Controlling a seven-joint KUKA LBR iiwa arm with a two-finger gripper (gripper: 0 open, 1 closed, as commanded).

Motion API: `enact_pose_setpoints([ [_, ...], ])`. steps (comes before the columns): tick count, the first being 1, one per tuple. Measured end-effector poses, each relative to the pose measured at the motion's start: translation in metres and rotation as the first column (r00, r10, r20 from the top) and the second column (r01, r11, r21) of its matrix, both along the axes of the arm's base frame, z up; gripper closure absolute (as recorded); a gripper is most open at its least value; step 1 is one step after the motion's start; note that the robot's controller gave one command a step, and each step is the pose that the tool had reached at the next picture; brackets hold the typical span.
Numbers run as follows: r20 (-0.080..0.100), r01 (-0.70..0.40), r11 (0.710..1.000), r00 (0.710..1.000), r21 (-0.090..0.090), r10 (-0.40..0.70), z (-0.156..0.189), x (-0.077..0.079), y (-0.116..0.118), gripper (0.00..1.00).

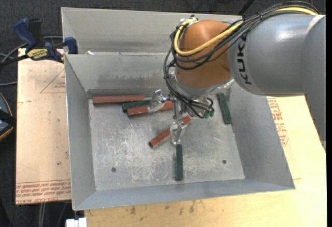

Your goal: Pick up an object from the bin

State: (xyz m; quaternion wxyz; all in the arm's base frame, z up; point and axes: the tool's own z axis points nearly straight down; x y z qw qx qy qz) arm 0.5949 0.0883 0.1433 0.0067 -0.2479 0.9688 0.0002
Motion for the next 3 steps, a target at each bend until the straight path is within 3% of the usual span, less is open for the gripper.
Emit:
enact_pose_setpoints([
  [1, 0.005, -0.115, 0.993, 0.993, 0.003, 0.115, -0.065, -0.022, -0.017, 1.00],
  [2, 0.005, -0.115, 0.993, 0.993, 0.003, 0.115, -0.065, -0.022, -0.017, 1.00],
  [3, 0.000, -0.181, 0.984, 0.984, -0.003, 0.181, 0.103, -0.007, -0.012, 1.00],
])
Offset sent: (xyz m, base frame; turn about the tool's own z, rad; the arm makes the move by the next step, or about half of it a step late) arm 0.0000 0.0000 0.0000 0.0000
